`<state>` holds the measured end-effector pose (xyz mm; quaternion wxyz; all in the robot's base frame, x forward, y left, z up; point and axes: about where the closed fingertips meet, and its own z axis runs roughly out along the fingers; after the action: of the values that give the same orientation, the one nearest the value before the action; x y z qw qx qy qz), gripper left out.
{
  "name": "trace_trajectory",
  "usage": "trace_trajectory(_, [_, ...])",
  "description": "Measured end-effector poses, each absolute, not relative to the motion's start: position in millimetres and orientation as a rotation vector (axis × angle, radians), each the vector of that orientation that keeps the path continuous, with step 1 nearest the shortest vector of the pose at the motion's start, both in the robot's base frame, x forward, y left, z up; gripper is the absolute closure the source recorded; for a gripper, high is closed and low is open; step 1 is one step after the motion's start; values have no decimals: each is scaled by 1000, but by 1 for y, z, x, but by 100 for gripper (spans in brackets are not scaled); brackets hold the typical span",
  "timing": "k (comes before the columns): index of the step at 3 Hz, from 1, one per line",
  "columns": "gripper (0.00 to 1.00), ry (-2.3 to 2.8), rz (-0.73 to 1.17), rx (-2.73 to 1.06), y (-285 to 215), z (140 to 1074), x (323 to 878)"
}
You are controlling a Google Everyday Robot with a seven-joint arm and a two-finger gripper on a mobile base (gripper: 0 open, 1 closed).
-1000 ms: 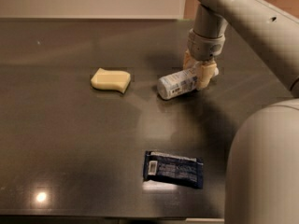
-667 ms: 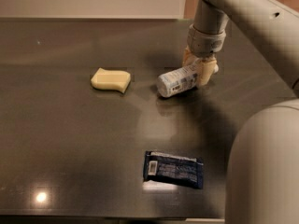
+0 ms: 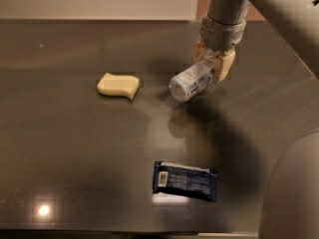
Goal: Place blue plastic bottle upright
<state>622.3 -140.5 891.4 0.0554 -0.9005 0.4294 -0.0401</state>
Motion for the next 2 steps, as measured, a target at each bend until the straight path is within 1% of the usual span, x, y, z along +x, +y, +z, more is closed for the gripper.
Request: trace_trajectory(2, [100, 882, -323, -2845, -126, 925, 613])
